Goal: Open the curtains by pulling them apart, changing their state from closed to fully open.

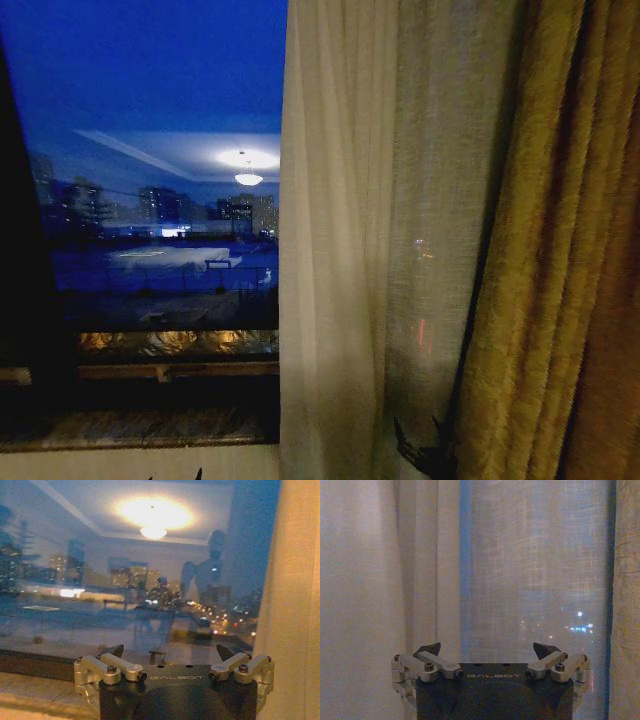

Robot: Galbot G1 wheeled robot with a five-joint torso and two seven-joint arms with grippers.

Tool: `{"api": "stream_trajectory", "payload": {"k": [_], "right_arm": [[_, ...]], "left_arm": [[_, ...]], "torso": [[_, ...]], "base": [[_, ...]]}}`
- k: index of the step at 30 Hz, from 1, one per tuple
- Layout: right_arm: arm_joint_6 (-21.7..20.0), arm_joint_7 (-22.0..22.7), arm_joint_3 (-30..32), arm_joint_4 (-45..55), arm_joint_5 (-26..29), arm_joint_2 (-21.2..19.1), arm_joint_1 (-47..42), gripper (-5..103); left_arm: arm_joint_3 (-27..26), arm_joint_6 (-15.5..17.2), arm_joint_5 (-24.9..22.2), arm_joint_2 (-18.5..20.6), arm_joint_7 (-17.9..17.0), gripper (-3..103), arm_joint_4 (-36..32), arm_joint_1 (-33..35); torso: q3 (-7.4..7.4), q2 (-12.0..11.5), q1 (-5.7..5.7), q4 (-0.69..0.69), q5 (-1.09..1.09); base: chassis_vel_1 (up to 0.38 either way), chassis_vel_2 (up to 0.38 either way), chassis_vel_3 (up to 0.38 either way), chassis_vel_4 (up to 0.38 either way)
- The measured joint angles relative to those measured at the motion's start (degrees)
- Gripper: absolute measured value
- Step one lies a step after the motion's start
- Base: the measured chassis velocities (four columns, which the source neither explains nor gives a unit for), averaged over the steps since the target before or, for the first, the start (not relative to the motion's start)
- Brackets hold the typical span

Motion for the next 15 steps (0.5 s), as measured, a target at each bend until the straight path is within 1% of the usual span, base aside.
{"api": "stream_trajectory", "payload": {"k": [1, 2, 3, 5, 6, 9, 15], "right_arm": [[0.0, -0.1, 0.0, 0.1, -0.1, 0.0, -0.5, 100], [0.0, -0.2, 0.0, 0.3, -0.3, 0.0, -1.7, 100], [0.0, -0.2, 0.0, 0.3, -0.3, 0.0, -1.7, 100], [0.1, -0.3, 0.0, 1.0, -0.5, 0.0, -3.5, 100], [0.1, -0.3, 0.0, 1.0, -0.5, 0.0, -3.5, 100], [0.4, -0.3, 0.5, 1.9, -0.6, 0.0, -4.9, 100], [0.6, 0.1, 1.4, 2.8, -0.5, 0.0, -5.4, 100]], "left_arm": [[0.0, 0.2, 0.0, 0.0, -0.5, 100, 0.0, -0.1], [0.0, 0.6, 0.0, 0.1, -1.9, 100, 0.0, -0.5], [0.0, 0.6, 0.0, 0.1, -1.9, 100, 0.0, -0.5], [0.2, 1.8, 0.0, 0.5, -4.1, 100, 0.0, -1.2], [0.2, 1.8, 0.0, 0.5, -4.1, 100, 0.0, -1.2], [0.4, 2.9, -0.3, 1.1, -6.0, 100, -0.3, -2.0], [0.5, 3.6, -0.8, 1.9, -6.2, 100, -0.7, -2.3]], "torso": [[0.00, 0.0, 0.00, 0.00, 0.00], [0.00, 0.0, 0.00, 0.00, 0.00], [0.00, 0.0, 0.00, 0.00, 0.00], [0.00, 0.0, 0.00, -0.01, 0.00], [0.00, 0.0, 0.00, -0.01, 0.00], [0.00, 0.0, 0.00, -0.01, 0.00], [0.00, 0.0, 0.00, 0.00, 0.01]], "base": [[0.000, 0.000, 0.000, 0.000], [0.000, 0.000, 0.000, 0.000], [0.000, 0.000, 0.000, 0.000], [0.000, 0.000, 0.000, 0.000], [0.000, 0.000, 0.000, 0.000], [0.000, 0.000, 0.000, 0.000], [0.000, 0.000, 0.000, 0.000]]}}
